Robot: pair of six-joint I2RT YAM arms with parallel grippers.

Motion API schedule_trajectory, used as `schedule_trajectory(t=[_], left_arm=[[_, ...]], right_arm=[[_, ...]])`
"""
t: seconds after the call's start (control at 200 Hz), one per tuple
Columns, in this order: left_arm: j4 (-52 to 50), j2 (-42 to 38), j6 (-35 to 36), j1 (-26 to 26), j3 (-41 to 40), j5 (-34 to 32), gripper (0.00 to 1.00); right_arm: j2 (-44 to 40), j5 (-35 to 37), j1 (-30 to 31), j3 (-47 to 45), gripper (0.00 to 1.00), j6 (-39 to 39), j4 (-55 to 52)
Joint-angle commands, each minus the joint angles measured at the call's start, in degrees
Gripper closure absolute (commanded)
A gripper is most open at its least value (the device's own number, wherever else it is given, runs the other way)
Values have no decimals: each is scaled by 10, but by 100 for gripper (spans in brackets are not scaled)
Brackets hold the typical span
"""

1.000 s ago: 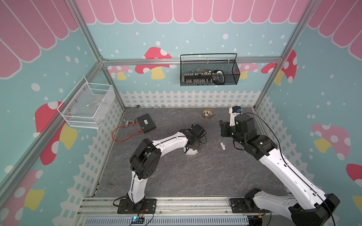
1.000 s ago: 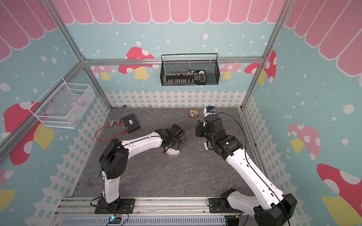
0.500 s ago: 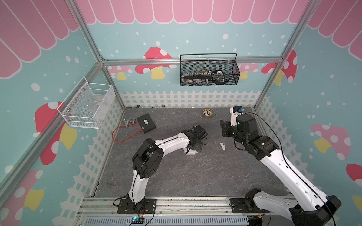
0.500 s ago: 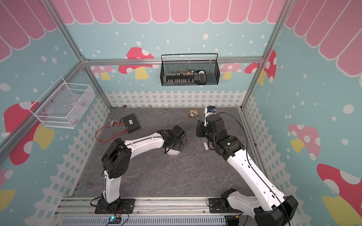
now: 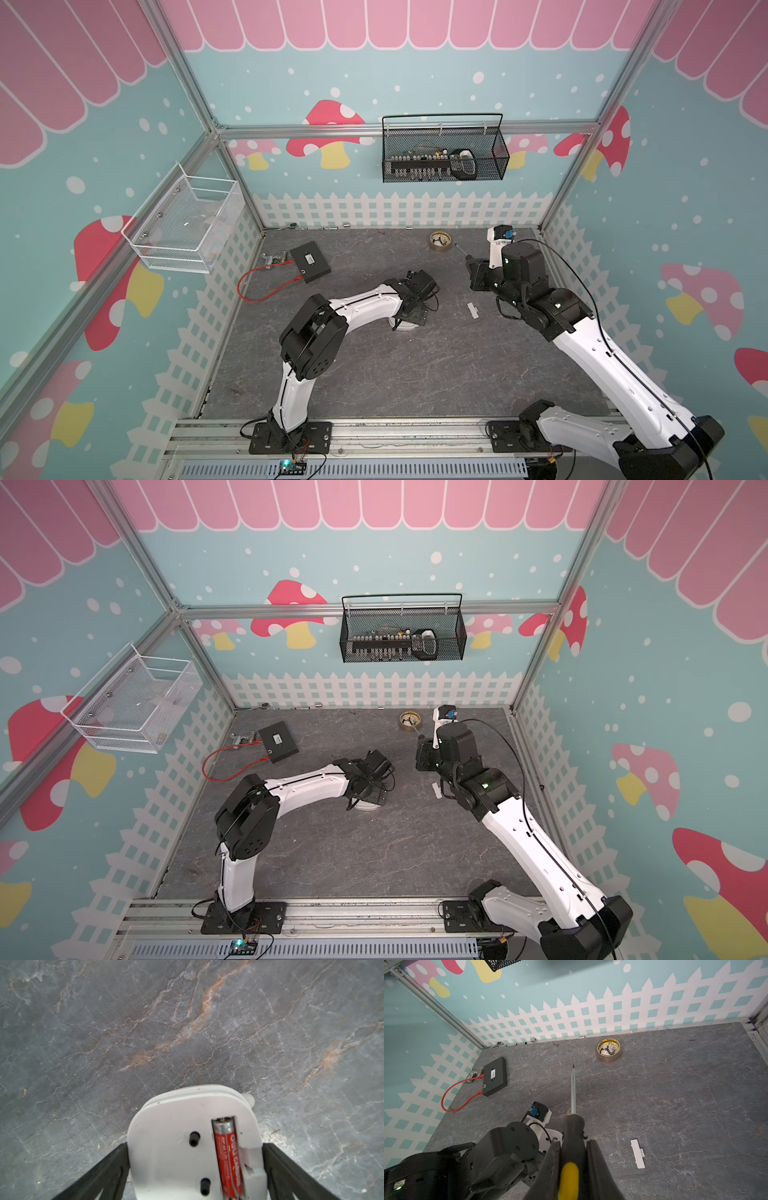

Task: Remove the battery from the alarm
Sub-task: Adjust the alarm at the center of the board.

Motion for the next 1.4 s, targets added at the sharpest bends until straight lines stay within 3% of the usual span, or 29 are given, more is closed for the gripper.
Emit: schedule_trajectory(t=[0.0,0.826,1.051,1.391], left_arm=[[-20,16,23,-8,4,15,1],[5,-34,411,-8,-63,95,3],[64,-77,456,-16,-121,75,1],[124,-159,464,-19,-138,49,1]], right_arm=[[-16,-7,-6,8,100,-3,10],[-40,-25,-6,-14,100,-1,16],[-41,-30,-6,-13,100,0,16],[-40,-32,-6,-8,100,1,16]])
